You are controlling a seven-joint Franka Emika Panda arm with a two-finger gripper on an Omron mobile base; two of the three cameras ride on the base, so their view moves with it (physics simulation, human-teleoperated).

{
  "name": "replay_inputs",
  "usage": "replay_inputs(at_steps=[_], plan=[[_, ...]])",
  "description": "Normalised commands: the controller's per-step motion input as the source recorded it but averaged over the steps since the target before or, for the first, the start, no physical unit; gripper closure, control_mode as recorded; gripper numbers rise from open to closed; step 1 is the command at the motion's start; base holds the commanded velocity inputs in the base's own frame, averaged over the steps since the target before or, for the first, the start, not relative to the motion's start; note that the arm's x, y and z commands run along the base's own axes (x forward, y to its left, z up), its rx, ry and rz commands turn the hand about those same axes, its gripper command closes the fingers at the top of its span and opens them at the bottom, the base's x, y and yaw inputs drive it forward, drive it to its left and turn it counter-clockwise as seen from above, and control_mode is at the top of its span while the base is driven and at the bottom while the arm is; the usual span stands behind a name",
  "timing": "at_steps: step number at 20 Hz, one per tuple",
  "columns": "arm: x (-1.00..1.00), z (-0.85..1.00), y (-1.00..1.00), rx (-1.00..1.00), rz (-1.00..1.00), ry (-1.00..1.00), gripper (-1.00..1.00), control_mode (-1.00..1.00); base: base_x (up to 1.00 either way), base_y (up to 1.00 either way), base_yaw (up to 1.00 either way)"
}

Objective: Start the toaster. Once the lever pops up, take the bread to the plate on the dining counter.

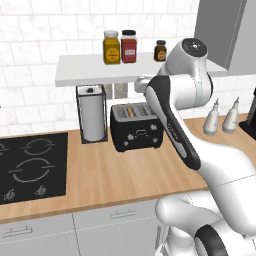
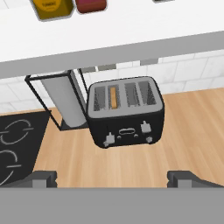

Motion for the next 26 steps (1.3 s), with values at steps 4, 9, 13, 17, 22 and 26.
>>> replay_inputs(at_steps=[4,9,13,17,22,26], plan=[[0.00,0.00,0.00,0.00,0.00,0.00,-1.00,-1.00,0.00,0.00,0.00],[0.00,0.00,0.00,0.00,0.00,0.00,-1.00,-1.00,0.00,0.00,0.00],[0.00,0.00,0.00,0.00,0.00,0.00,-1.00,-1.00,0.00,0.00,0.00],[0.00,0.00,0.00,0.00,0.00,0.00,-1.00,-1.00,0.00,0.00,0.00],[0.00,0.00,0.00,0.00,0.00,0.00,-1.00,-1.00,0.00,0.00,0.00],[0.00,0.00,0.00,0.00,0.00,0.00,-1.00,-1.00,0.00,0.00,0.00]])
